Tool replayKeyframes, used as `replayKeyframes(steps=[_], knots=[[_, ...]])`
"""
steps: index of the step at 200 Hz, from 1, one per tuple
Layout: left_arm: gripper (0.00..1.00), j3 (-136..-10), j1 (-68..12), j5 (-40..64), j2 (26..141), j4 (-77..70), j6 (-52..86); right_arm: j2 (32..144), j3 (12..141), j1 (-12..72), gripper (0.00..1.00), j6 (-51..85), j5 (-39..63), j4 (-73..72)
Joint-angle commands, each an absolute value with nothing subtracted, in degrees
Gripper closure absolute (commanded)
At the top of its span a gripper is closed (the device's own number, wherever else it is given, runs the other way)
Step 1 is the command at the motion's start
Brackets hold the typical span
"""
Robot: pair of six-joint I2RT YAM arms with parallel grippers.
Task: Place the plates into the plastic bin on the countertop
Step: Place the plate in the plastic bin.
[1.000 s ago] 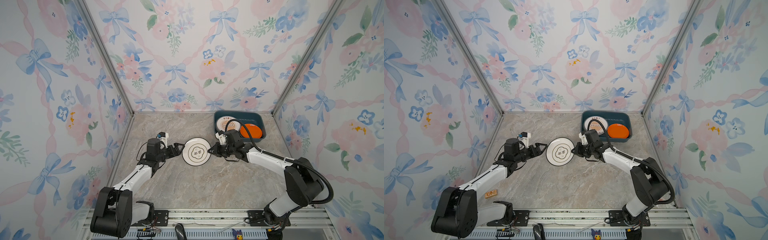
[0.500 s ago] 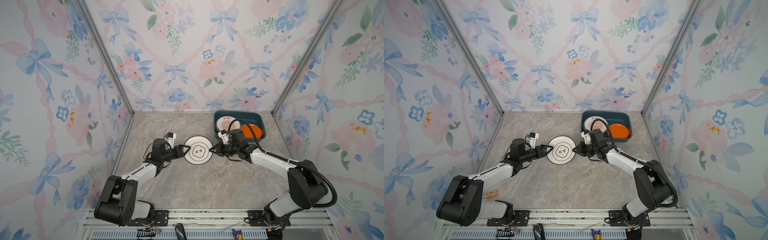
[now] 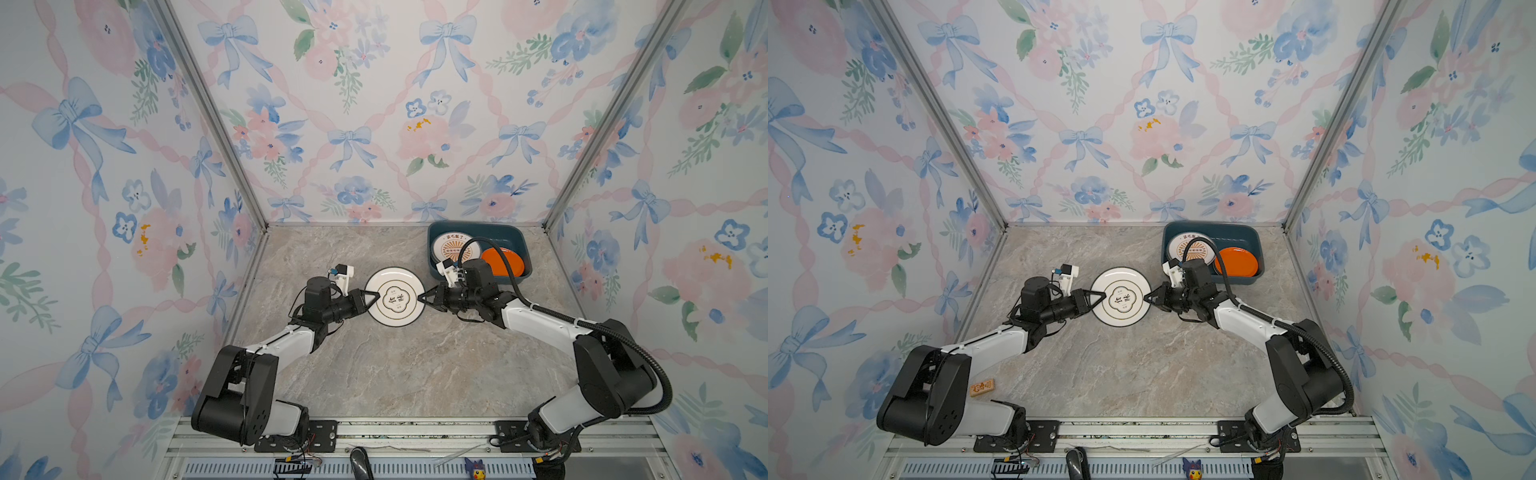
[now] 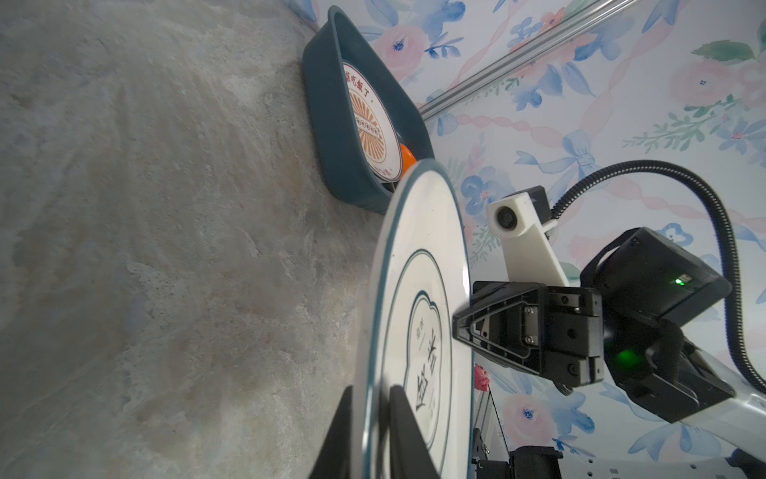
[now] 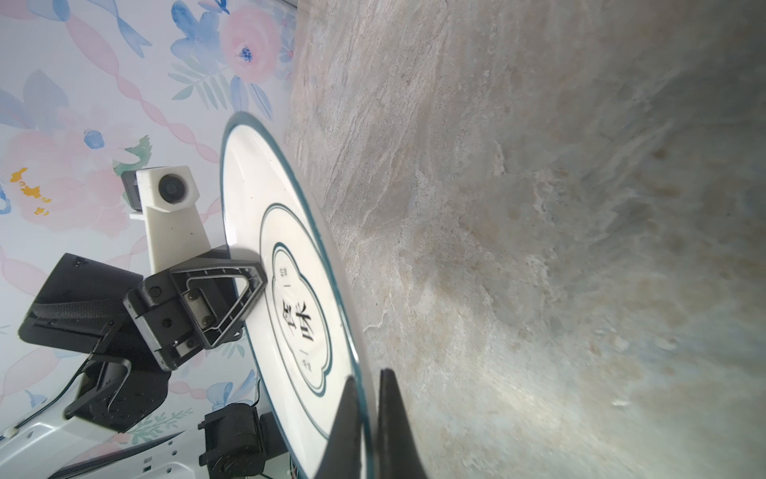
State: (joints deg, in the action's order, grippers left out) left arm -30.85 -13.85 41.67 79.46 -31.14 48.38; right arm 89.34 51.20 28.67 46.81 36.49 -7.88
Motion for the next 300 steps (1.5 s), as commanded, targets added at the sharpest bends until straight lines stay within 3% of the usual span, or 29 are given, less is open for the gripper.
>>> replayKeyframes(steps=[1,32,68,102,130,149,178,210,240,300], knots=[[0.96,-30.8,-15.4,46.0,79.3,-33.9,46.8,88.3,50.5,28.7,0.93,47.1,40.2,-13.9],[1.00,-31.1,-16.1,46.5,79.4,-34.5,47.0,88.9,49.4,28.4,0.73,48.8,44.2,-20.9],[1.00,-31.2,-16.2,46.9,79.7,-35.4,47.6,91.6,48.0,28.7,0.69,54.2,49.5,-33.6],[1.00,-31.2,-16.3,47.1,79.6,-35.8,47.9,94.5,46.9,29.0,0.77,62.0,52.5,-48.1],[1.00,-31.2,-16.3,47.1,79.6,-35.7,47.8,98.7,46.8,28.9,0.96,66.4,53.0,-54.5],[1.00,-31.1,-16.4,46.9,79.5,-35.7,47.8,99.3,46.9,28.7,1.00,67.2,52.7,-55.4],[0.82,-30.9,-16.4,46.3,79.7,-35.6,47.6,97.9,47.8,27.8,1.00,64.7,52.2,-50.0],[0.60,-31.2,-16.4,45.7,79.7,-34.6,46.9,93.2,52.4,26.3,1.00,53.4,49.0,-27.8],[0.47,-31.6,-16.6,45.0,78.4,-32.5,45.4,90.6,58.7,24.9,1.00,41.4,42.1,-5.0],[0.26,-32.7,-17.0,40.5,74.4,-24.1,39.9,90.2,66.7,14.7,1.00,36.2,34.9,9.8]])
